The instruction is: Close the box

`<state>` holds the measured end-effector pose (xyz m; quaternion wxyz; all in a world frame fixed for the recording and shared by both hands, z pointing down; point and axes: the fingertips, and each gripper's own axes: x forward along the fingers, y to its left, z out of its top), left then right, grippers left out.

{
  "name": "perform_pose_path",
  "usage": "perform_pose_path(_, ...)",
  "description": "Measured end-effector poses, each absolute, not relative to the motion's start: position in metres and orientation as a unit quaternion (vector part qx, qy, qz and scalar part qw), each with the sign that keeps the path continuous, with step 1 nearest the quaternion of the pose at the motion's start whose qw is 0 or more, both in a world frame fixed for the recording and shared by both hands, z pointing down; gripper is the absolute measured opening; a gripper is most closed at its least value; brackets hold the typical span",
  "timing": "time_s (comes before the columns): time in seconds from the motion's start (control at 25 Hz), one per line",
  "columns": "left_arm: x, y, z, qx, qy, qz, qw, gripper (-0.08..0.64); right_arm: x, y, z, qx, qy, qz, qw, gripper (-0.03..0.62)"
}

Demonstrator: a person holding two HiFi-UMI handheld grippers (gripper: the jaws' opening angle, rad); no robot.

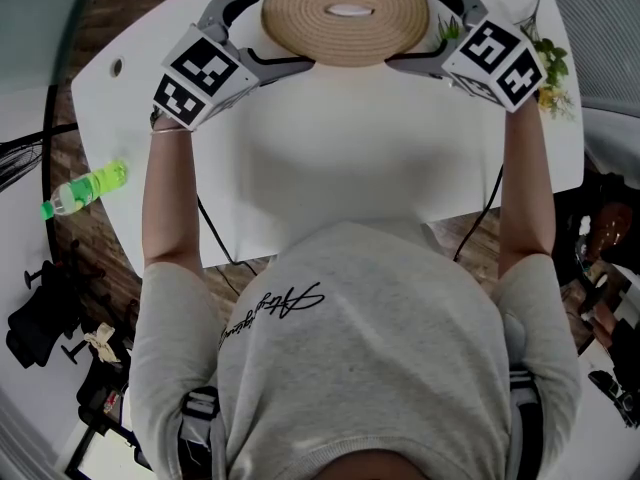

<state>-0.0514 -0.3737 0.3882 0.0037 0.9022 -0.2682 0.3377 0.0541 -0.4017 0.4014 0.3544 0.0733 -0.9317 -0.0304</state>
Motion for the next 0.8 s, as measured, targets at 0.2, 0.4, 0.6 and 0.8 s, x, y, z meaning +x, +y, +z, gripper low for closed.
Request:
perform_pose_path(0.2,-0.0521,-0.3742,0.3905,0.905,-0.266,0.331,0.018,0.528,0.0534,-0.4020,0.4022,0.069,-0.934,-0.022,0.351,0.574)
perform_pose_path(0.4,-0.0515,-0.3742,0.3916,0.908,-0.263,0.327,0.024,0.528,0.0541,-0.4019,0.4030,0.069,-0.934,-0.019,0.351,0.574)
perform_pose_path(0.6,-0.0524,-0.3746,0.3941,0.911,-0.261,0.318,0.037,0.529,0.0535,-0.4019,0.4051,0.065,-0.938,-0.001,0.340,0.572)
perform_pose_path(0.8,-0.0532,-0.3751,0.3963,0.914,-0.259,0.309,0.045,0.529,0.0537,-0.4021,0.4064,0.066,-0.942,0.010,0.329,0.572)
